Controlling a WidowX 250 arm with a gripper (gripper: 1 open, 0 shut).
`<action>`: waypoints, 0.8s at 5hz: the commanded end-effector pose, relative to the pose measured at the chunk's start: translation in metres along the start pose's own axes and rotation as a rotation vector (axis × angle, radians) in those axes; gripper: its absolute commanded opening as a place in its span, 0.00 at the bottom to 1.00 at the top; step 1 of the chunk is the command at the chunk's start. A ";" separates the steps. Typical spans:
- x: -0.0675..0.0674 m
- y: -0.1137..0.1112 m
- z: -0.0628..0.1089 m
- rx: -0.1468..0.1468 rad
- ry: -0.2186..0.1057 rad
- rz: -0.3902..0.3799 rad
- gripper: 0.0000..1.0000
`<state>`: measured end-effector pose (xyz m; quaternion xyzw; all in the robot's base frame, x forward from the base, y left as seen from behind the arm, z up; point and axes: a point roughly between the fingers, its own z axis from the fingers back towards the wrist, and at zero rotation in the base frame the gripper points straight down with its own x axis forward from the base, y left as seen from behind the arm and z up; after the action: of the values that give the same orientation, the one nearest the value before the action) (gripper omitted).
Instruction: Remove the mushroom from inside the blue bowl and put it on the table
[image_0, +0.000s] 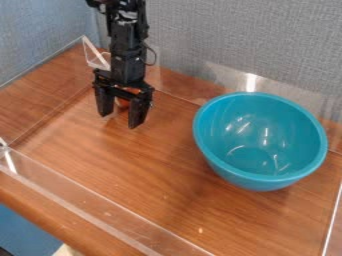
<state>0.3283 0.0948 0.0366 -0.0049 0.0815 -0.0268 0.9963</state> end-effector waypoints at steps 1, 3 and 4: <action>0.004 0.004 0.052 0.025 -0.119 -0.010 1.00; -0.007 0.014 0.065 0.020 -0.125 -0.077 1.00; -0.014 0.019 0.064 0.018 -0.128 -0.123 1.00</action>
<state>0.3208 0.1107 0.0684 -0.0233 0.0634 -0.0887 0.9938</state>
